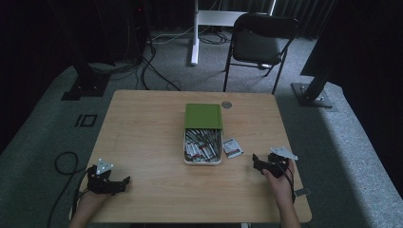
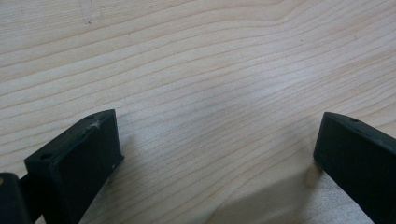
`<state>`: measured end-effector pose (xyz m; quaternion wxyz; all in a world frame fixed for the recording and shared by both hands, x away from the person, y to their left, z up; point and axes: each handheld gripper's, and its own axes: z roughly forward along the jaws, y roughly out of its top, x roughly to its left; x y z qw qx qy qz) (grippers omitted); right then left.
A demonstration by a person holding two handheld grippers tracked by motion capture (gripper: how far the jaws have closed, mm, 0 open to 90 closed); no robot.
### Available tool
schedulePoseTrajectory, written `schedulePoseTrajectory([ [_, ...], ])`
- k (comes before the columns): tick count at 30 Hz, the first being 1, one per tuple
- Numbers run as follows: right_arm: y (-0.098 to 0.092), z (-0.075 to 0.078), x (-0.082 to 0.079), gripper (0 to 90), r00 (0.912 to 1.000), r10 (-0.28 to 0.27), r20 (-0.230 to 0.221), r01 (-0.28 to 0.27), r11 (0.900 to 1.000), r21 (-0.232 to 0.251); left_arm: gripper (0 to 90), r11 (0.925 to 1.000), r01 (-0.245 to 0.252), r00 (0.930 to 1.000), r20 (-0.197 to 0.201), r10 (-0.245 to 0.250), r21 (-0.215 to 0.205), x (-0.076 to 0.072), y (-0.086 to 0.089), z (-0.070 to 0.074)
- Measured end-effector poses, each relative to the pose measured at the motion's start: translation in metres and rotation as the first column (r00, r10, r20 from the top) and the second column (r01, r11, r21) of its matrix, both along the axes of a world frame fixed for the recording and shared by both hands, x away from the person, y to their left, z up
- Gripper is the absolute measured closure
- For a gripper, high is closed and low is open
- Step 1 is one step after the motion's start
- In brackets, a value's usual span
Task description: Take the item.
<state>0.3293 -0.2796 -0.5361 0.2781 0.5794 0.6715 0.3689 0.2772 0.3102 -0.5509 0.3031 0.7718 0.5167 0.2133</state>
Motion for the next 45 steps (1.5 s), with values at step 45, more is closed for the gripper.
schedulePoseTrajectory([
  [45, -0.044, -0.021, -0.047, 13.8, 0.9764, -0.169, -0.134, 0.163, 0.985, -0.057, 1.4, 1.0000, 0.002, 1.0000, -0.001, -0.002, 0.003, 0.000, 0.000, 0.000],
])
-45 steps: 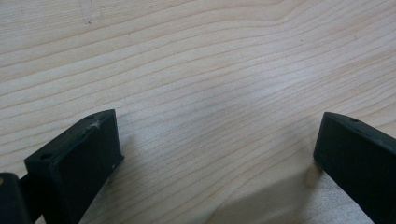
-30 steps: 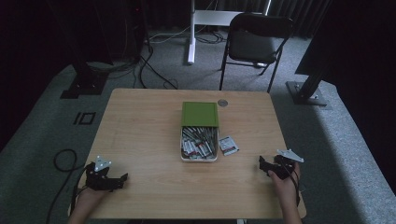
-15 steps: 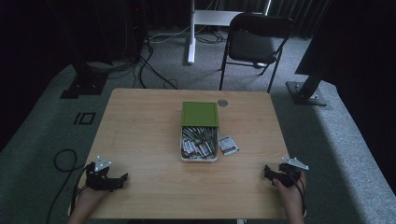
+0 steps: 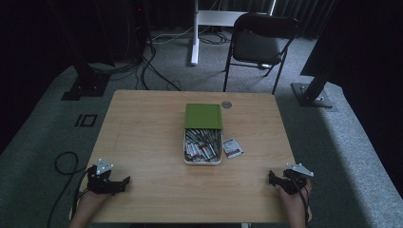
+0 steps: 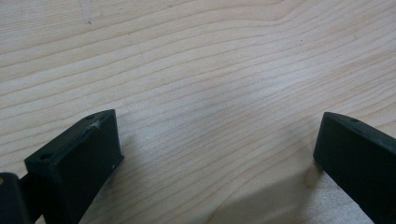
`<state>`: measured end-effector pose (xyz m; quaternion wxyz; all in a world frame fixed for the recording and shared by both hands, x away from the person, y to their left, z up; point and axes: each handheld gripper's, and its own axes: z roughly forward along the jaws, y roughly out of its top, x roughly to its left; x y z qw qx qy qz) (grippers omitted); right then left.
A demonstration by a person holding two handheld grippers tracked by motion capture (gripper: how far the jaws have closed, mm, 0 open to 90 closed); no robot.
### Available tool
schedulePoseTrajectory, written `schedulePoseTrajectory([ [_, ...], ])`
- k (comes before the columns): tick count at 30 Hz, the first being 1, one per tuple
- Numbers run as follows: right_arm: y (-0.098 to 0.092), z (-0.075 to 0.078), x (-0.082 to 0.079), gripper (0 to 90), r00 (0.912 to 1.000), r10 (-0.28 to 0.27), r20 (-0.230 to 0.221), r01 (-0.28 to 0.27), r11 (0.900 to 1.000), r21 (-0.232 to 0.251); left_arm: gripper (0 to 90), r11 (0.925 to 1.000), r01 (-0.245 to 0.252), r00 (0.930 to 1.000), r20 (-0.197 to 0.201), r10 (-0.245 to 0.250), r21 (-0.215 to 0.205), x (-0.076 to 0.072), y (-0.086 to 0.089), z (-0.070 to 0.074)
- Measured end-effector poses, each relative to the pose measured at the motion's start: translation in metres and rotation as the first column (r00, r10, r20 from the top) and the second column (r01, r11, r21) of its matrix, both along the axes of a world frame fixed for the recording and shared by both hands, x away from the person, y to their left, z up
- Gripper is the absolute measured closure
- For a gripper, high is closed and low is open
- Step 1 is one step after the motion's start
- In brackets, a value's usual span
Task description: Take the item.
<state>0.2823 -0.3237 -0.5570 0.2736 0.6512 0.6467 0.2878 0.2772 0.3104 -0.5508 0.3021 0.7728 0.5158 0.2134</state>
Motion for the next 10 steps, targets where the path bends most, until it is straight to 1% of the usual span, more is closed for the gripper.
schedulePoseTrajectory([
  [6, 0.0006, -0.0001, 0.0024, 12.7, 1.0000, -0.007, -0.002, 0.007, 1.000, 0.000, 1.4, 1.0000, 0.000, 1.0000, 0.001, 0.000, 0.000, 0.0000, 0.0000, -0.0001],
  [10, 0.0006, -0.0001, 0.0040, 12.7, 1.0000, -0.001, -0.002, 0.001, 1.000, -0.002, 1.4, 1.0000, 0.000, 1.0000, 0.001, 0.000, -0.001, 0.0000, -0.0001, -0.0001],
])
